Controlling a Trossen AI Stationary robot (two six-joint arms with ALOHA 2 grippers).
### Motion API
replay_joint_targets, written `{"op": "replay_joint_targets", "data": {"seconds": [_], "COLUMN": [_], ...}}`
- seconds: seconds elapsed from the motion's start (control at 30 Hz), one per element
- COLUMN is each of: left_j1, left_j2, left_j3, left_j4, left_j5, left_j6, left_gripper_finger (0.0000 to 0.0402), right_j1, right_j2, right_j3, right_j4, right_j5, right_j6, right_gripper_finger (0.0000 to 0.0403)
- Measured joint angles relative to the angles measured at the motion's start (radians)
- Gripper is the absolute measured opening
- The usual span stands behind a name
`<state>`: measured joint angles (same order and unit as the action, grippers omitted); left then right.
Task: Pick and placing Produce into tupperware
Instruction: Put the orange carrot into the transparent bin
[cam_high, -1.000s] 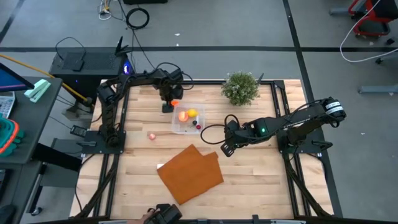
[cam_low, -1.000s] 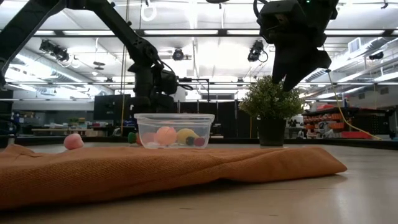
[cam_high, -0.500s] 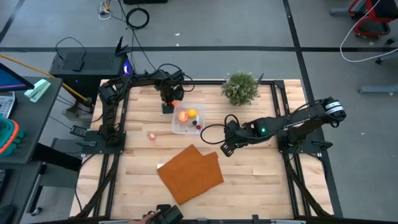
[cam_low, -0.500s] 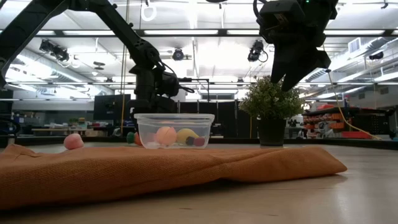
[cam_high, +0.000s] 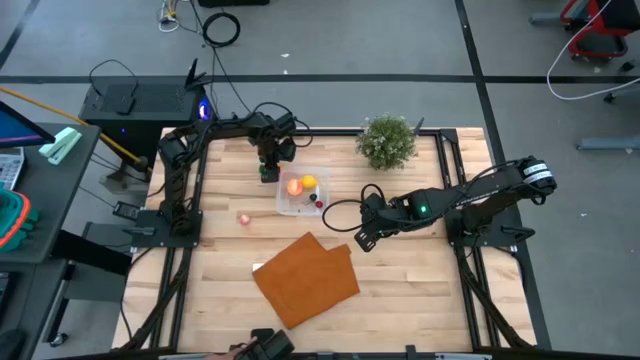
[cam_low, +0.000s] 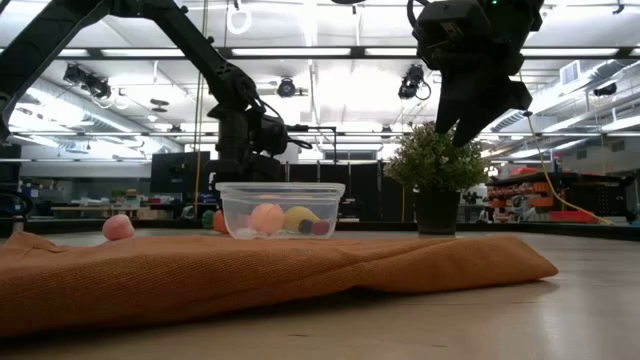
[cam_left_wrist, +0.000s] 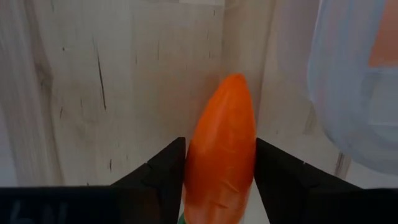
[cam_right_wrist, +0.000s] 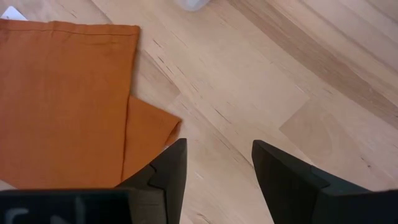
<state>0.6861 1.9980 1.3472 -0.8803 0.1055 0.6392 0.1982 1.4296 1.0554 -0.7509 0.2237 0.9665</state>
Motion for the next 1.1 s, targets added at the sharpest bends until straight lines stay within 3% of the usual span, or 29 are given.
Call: {"op": "replay_joint_targets", "data": {"seconds": [0.33, 0.73, 1.1], "left_j1": [0.007, 0.038, -0.061], "left_j2": [-0.003, -0.009, -0.010], "left_j3": [0.067, 0.305, 0.463], "left_j4": [-0.122, -0.228, -0.311], "left_j5": [-0.046, -0.061, -0.060], "left_j6": [0.000, -0.065, -0.149], "left_gripper_finger": [0.0197, 0.0198, 0.0192], "right_j1": [0.000, 0.000, 0.000], "right_j2": [0.000, 0.000, 0.000], "right_j3": [0.000, 0.000, 0.000], "right_j4": [0.000, 0.000, -0.008], "right_j5": [0.000, 0.000, 0.000], "right_j6": [-0.001, -0.011, -0.029], "right_gripper_finger": [0.0151, 0.0151, 0.0151]}}
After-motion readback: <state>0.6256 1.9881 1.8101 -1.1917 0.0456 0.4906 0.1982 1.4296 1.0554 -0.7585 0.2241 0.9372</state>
